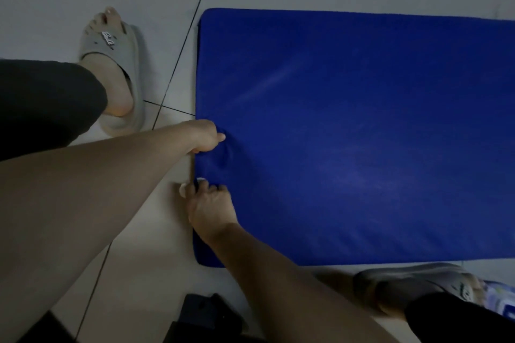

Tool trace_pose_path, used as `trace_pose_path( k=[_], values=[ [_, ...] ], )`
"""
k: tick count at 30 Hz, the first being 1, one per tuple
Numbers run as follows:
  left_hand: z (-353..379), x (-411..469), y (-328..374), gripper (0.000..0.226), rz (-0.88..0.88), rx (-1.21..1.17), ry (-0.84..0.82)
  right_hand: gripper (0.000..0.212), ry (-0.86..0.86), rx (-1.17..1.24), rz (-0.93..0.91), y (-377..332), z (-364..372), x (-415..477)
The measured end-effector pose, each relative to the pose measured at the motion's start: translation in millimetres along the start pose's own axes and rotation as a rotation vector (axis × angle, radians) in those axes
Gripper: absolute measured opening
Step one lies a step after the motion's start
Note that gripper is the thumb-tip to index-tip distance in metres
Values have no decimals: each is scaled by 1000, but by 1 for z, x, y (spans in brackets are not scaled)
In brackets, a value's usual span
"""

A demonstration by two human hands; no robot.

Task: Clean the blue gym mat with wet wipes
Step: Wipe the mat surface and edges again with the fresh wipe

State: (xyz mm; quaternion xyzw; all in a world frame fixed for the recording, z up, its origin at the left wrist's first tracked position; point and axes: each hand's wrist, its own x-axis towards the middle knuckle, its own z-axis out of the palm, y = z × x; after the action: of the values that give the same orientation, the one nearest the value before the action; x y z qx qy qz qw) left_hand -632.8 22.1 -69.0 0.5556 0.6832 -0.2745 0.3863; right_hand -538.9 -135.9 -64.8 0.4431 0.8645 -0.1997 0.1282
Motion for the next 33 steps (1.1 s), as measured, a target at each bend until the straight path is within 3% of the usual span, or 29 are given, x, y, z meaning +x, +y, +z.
trace_pose_path(
  k=[3,5,7,12,17,22,26,29,33],
  values=[
    [-1,-3,1,58,-2,3,8,34,10,-5,-52,25,-1,-2],
    [0,-4,1,60,1,-2,9,32,58,18,25,65,-7,-15],
    [-1,-6,2,58,10,-5,3,34,117,12,191,114,-14,-39],
    [-6,-9,4,45,33,47,-8,29,50,51,743,225,-15,-114],
    [-7,-14,2,56,16,-24,-1,33,162,124,971,230,3,-128],
    [14,-30,-1,61,-74,-330,167,41,142,139,716,146,8,-80],
    [57,-56,2,69,-263,-663,408,46,49,144,324,54,14,-46],
    [77,-63,-9,72,-365,-918,212,39,-66,90,55,3,21,-42],
    [75,-74,-17,67,-295,-1156,-20,27,77,4,49,33,11,-58]
  ],
)
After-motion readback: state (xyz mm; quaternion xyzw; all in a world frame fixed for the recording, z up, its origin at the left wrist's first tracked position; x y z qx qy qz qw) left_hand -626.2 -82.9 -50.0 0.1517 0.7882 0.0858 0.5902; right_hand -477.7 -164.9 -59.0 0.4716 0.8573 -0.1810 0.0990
